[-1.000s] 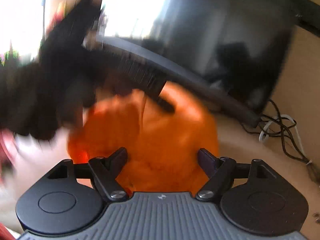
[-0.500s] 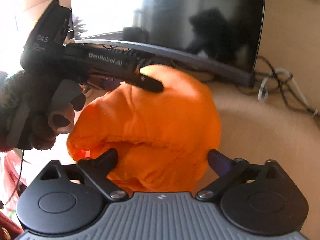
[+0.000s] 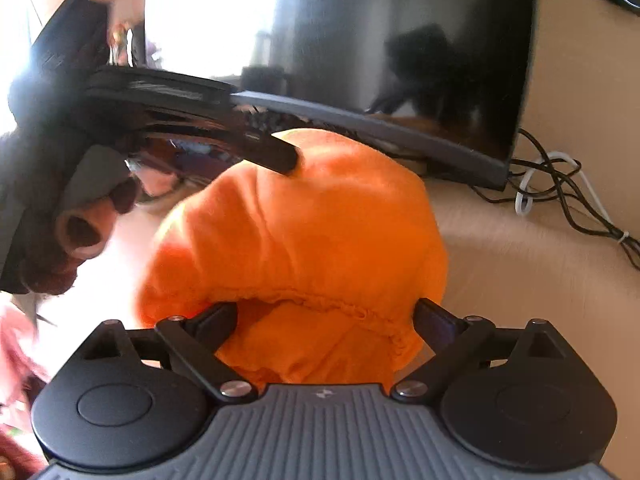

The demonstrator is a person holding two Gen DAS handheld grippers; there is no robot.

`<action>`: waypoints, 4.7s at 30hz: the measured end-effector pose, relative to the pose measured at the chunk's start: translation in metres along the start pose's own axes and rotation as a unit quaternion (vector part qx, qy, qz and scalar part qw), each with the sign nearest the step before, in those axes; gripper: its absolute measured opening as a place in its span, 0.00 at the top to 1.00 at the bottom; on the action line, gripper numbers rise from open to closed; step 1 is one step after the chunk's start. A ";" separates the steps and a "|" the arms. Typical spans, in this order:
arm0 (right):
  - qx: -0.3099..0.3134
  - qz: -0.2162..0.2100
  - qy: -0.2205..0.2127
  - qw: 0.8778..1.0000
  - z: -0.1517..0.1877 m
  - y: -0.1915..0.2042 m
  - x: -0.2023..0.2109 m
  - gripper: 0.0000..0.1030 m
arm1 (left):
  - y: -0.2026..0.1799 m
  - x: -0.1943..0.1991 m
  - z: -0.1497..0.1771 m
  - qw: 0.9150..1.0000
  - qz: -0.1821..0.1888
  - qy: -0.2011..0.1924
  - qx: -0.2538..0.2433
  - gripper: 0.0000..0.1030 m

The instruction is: Fold clothes

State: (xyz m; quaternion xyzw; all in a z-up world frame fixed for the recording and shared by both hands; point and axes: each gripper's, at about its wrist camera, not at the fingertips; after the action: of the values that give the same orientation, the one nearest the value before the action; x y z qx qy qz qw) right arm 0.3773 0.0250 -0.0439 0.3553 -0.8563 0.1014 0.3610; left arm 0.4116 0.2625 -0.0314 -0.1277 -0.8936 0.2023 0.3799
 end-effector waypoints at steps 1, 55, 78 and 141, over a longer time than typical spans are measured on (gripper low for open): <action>-0.013 -0.005 -0.003 1.000 0.000 -0.004 0.006 0.07 | 0.000 0.011 0.005 1.000 0.002 -0.002 0.002 0.07; 0.088 0.089 -0.071 0.990 0.010 -0.044 -0.004 0.60 | -0.095 -0.036 0.088 0.973 -0.223 0.011 -0.065 0.00; 0.146 0.011 -0.061 0.987 0.009 -0.023 0.007 0.91 | -0.070 -0.054 0.085 0.977 -0.210 0.026 -0.038 0.00; 0.019 -0.052 -0.125 0.991 0.108 -0.099 0.177 0.00 | -0.288 0.078 0.223 0.913 -0.371 -0.157 0.066 0.00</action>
State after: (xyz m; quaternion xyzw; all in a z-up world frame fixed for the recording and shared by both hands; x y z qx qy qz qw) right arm 0.2999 -0.1883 -0.0075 0.4161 -0.8728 0.0535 0.2493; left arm 0.1737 -0.0213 0.0091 0.2715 -0.9095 0.1225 0.2900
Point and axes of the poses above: each gripper's, at about its wrist camera, not at the fingertips, and x roughly against the way its jaws point, y to its left, z to its underside, and after that the axes turned 4 degrees about y, right-handed
